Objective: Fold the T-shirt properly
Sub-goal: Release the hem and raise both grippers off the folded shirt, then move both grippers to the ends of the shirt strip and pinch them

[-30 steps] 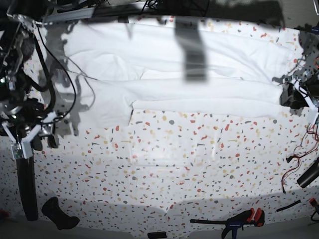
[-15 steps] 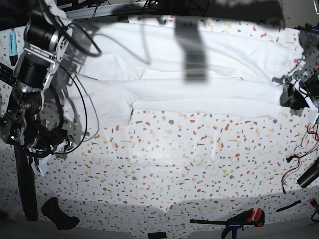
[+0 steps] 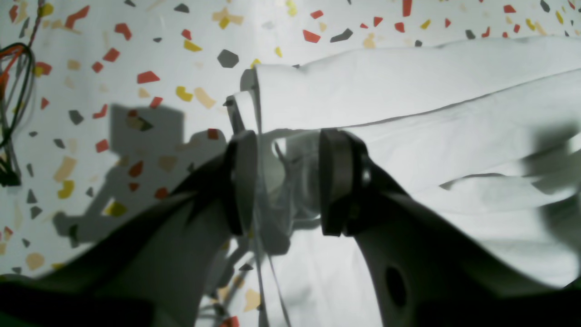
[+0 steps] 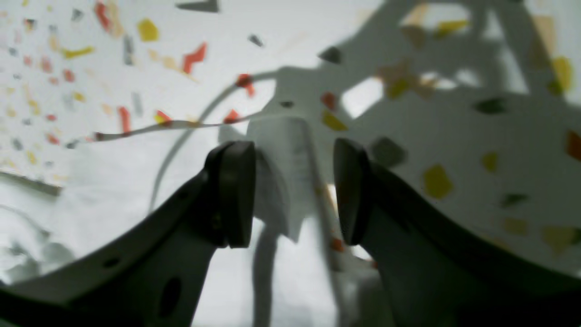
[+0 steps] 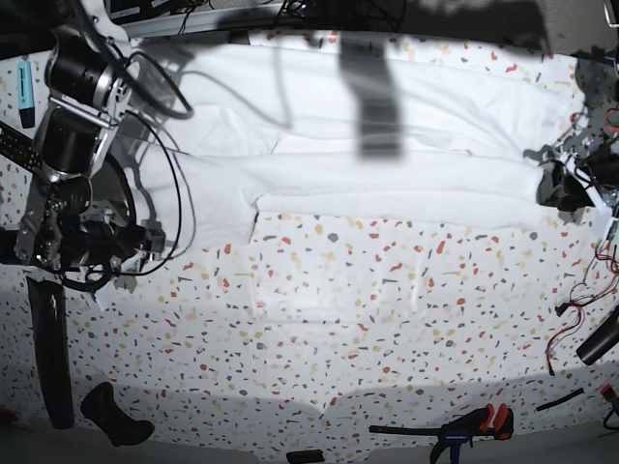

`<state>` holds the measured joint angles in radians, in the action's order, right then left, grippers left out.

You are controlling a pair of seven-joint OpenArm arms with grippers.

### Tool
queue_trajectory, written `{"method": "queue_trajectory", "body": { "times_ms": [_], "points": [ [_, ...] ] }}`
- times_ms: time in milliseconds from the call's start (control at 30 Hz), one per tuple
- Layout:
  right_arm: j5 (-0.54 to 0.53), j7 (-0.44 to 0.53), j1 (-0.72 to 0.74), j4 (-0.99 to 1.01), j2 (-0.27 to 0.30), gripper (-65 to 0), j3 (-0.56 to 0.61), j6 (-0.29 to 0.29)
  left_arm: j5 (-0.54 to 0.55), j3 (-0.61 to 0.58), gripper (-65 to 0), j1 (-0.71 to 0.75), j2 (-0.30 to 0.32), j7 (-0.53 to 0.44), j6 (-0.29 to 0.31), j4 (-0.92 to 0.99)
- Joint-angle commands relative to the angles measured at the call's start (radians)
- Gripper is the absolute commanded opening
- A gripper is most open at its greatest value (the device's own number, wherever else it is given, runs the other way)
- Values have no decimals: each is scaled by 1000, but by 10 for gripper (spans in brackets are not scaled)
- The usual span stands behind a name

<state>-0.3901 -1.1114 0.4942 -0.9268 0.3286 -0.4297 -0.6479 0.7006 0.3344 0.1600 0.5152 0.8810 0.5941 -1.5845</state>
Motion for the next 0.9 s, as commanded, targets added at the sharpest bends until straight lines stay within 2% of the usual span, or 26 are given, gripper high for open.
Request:
{"method": "queue_trajectory", "body": {
  "times_ms": [0, 67, 200, 233, 367, 600, 867],
  "points": [
    [-18, -5, 29, -13, 9, -370, -1, -19, 15, 12, -426, -14, 14, -23, 1, -17],
    [-19, -7, 29, -13, 10, -403, 4, -23, 14, 11, -426, -14, 9, -23, 1, -17],
    [-13, -7, 30, -13, 10, -621, 20, -23, 14, 12, -426, -14, 9, -22, 1, -17],
    [-14, -8, 30, -13, 10, -650, 20, -23, 14, 12, -426, -14, 10, -22, 1, -17],
    [-26, -8, 30, -14, 12, -650, 20, -50, 14, 12, -426, -14, 10, -23, 1, -17],
    [-189, -16, 13, -62, 34, -650, 19, -50, 7, 12, -426, -14, 15, -24, 1, -17],
    [-354, -16, -174, -382, 37, -650, 19, -50, 6, 12, -426, -14, 15, -24, 1, -17]
  ]
}}
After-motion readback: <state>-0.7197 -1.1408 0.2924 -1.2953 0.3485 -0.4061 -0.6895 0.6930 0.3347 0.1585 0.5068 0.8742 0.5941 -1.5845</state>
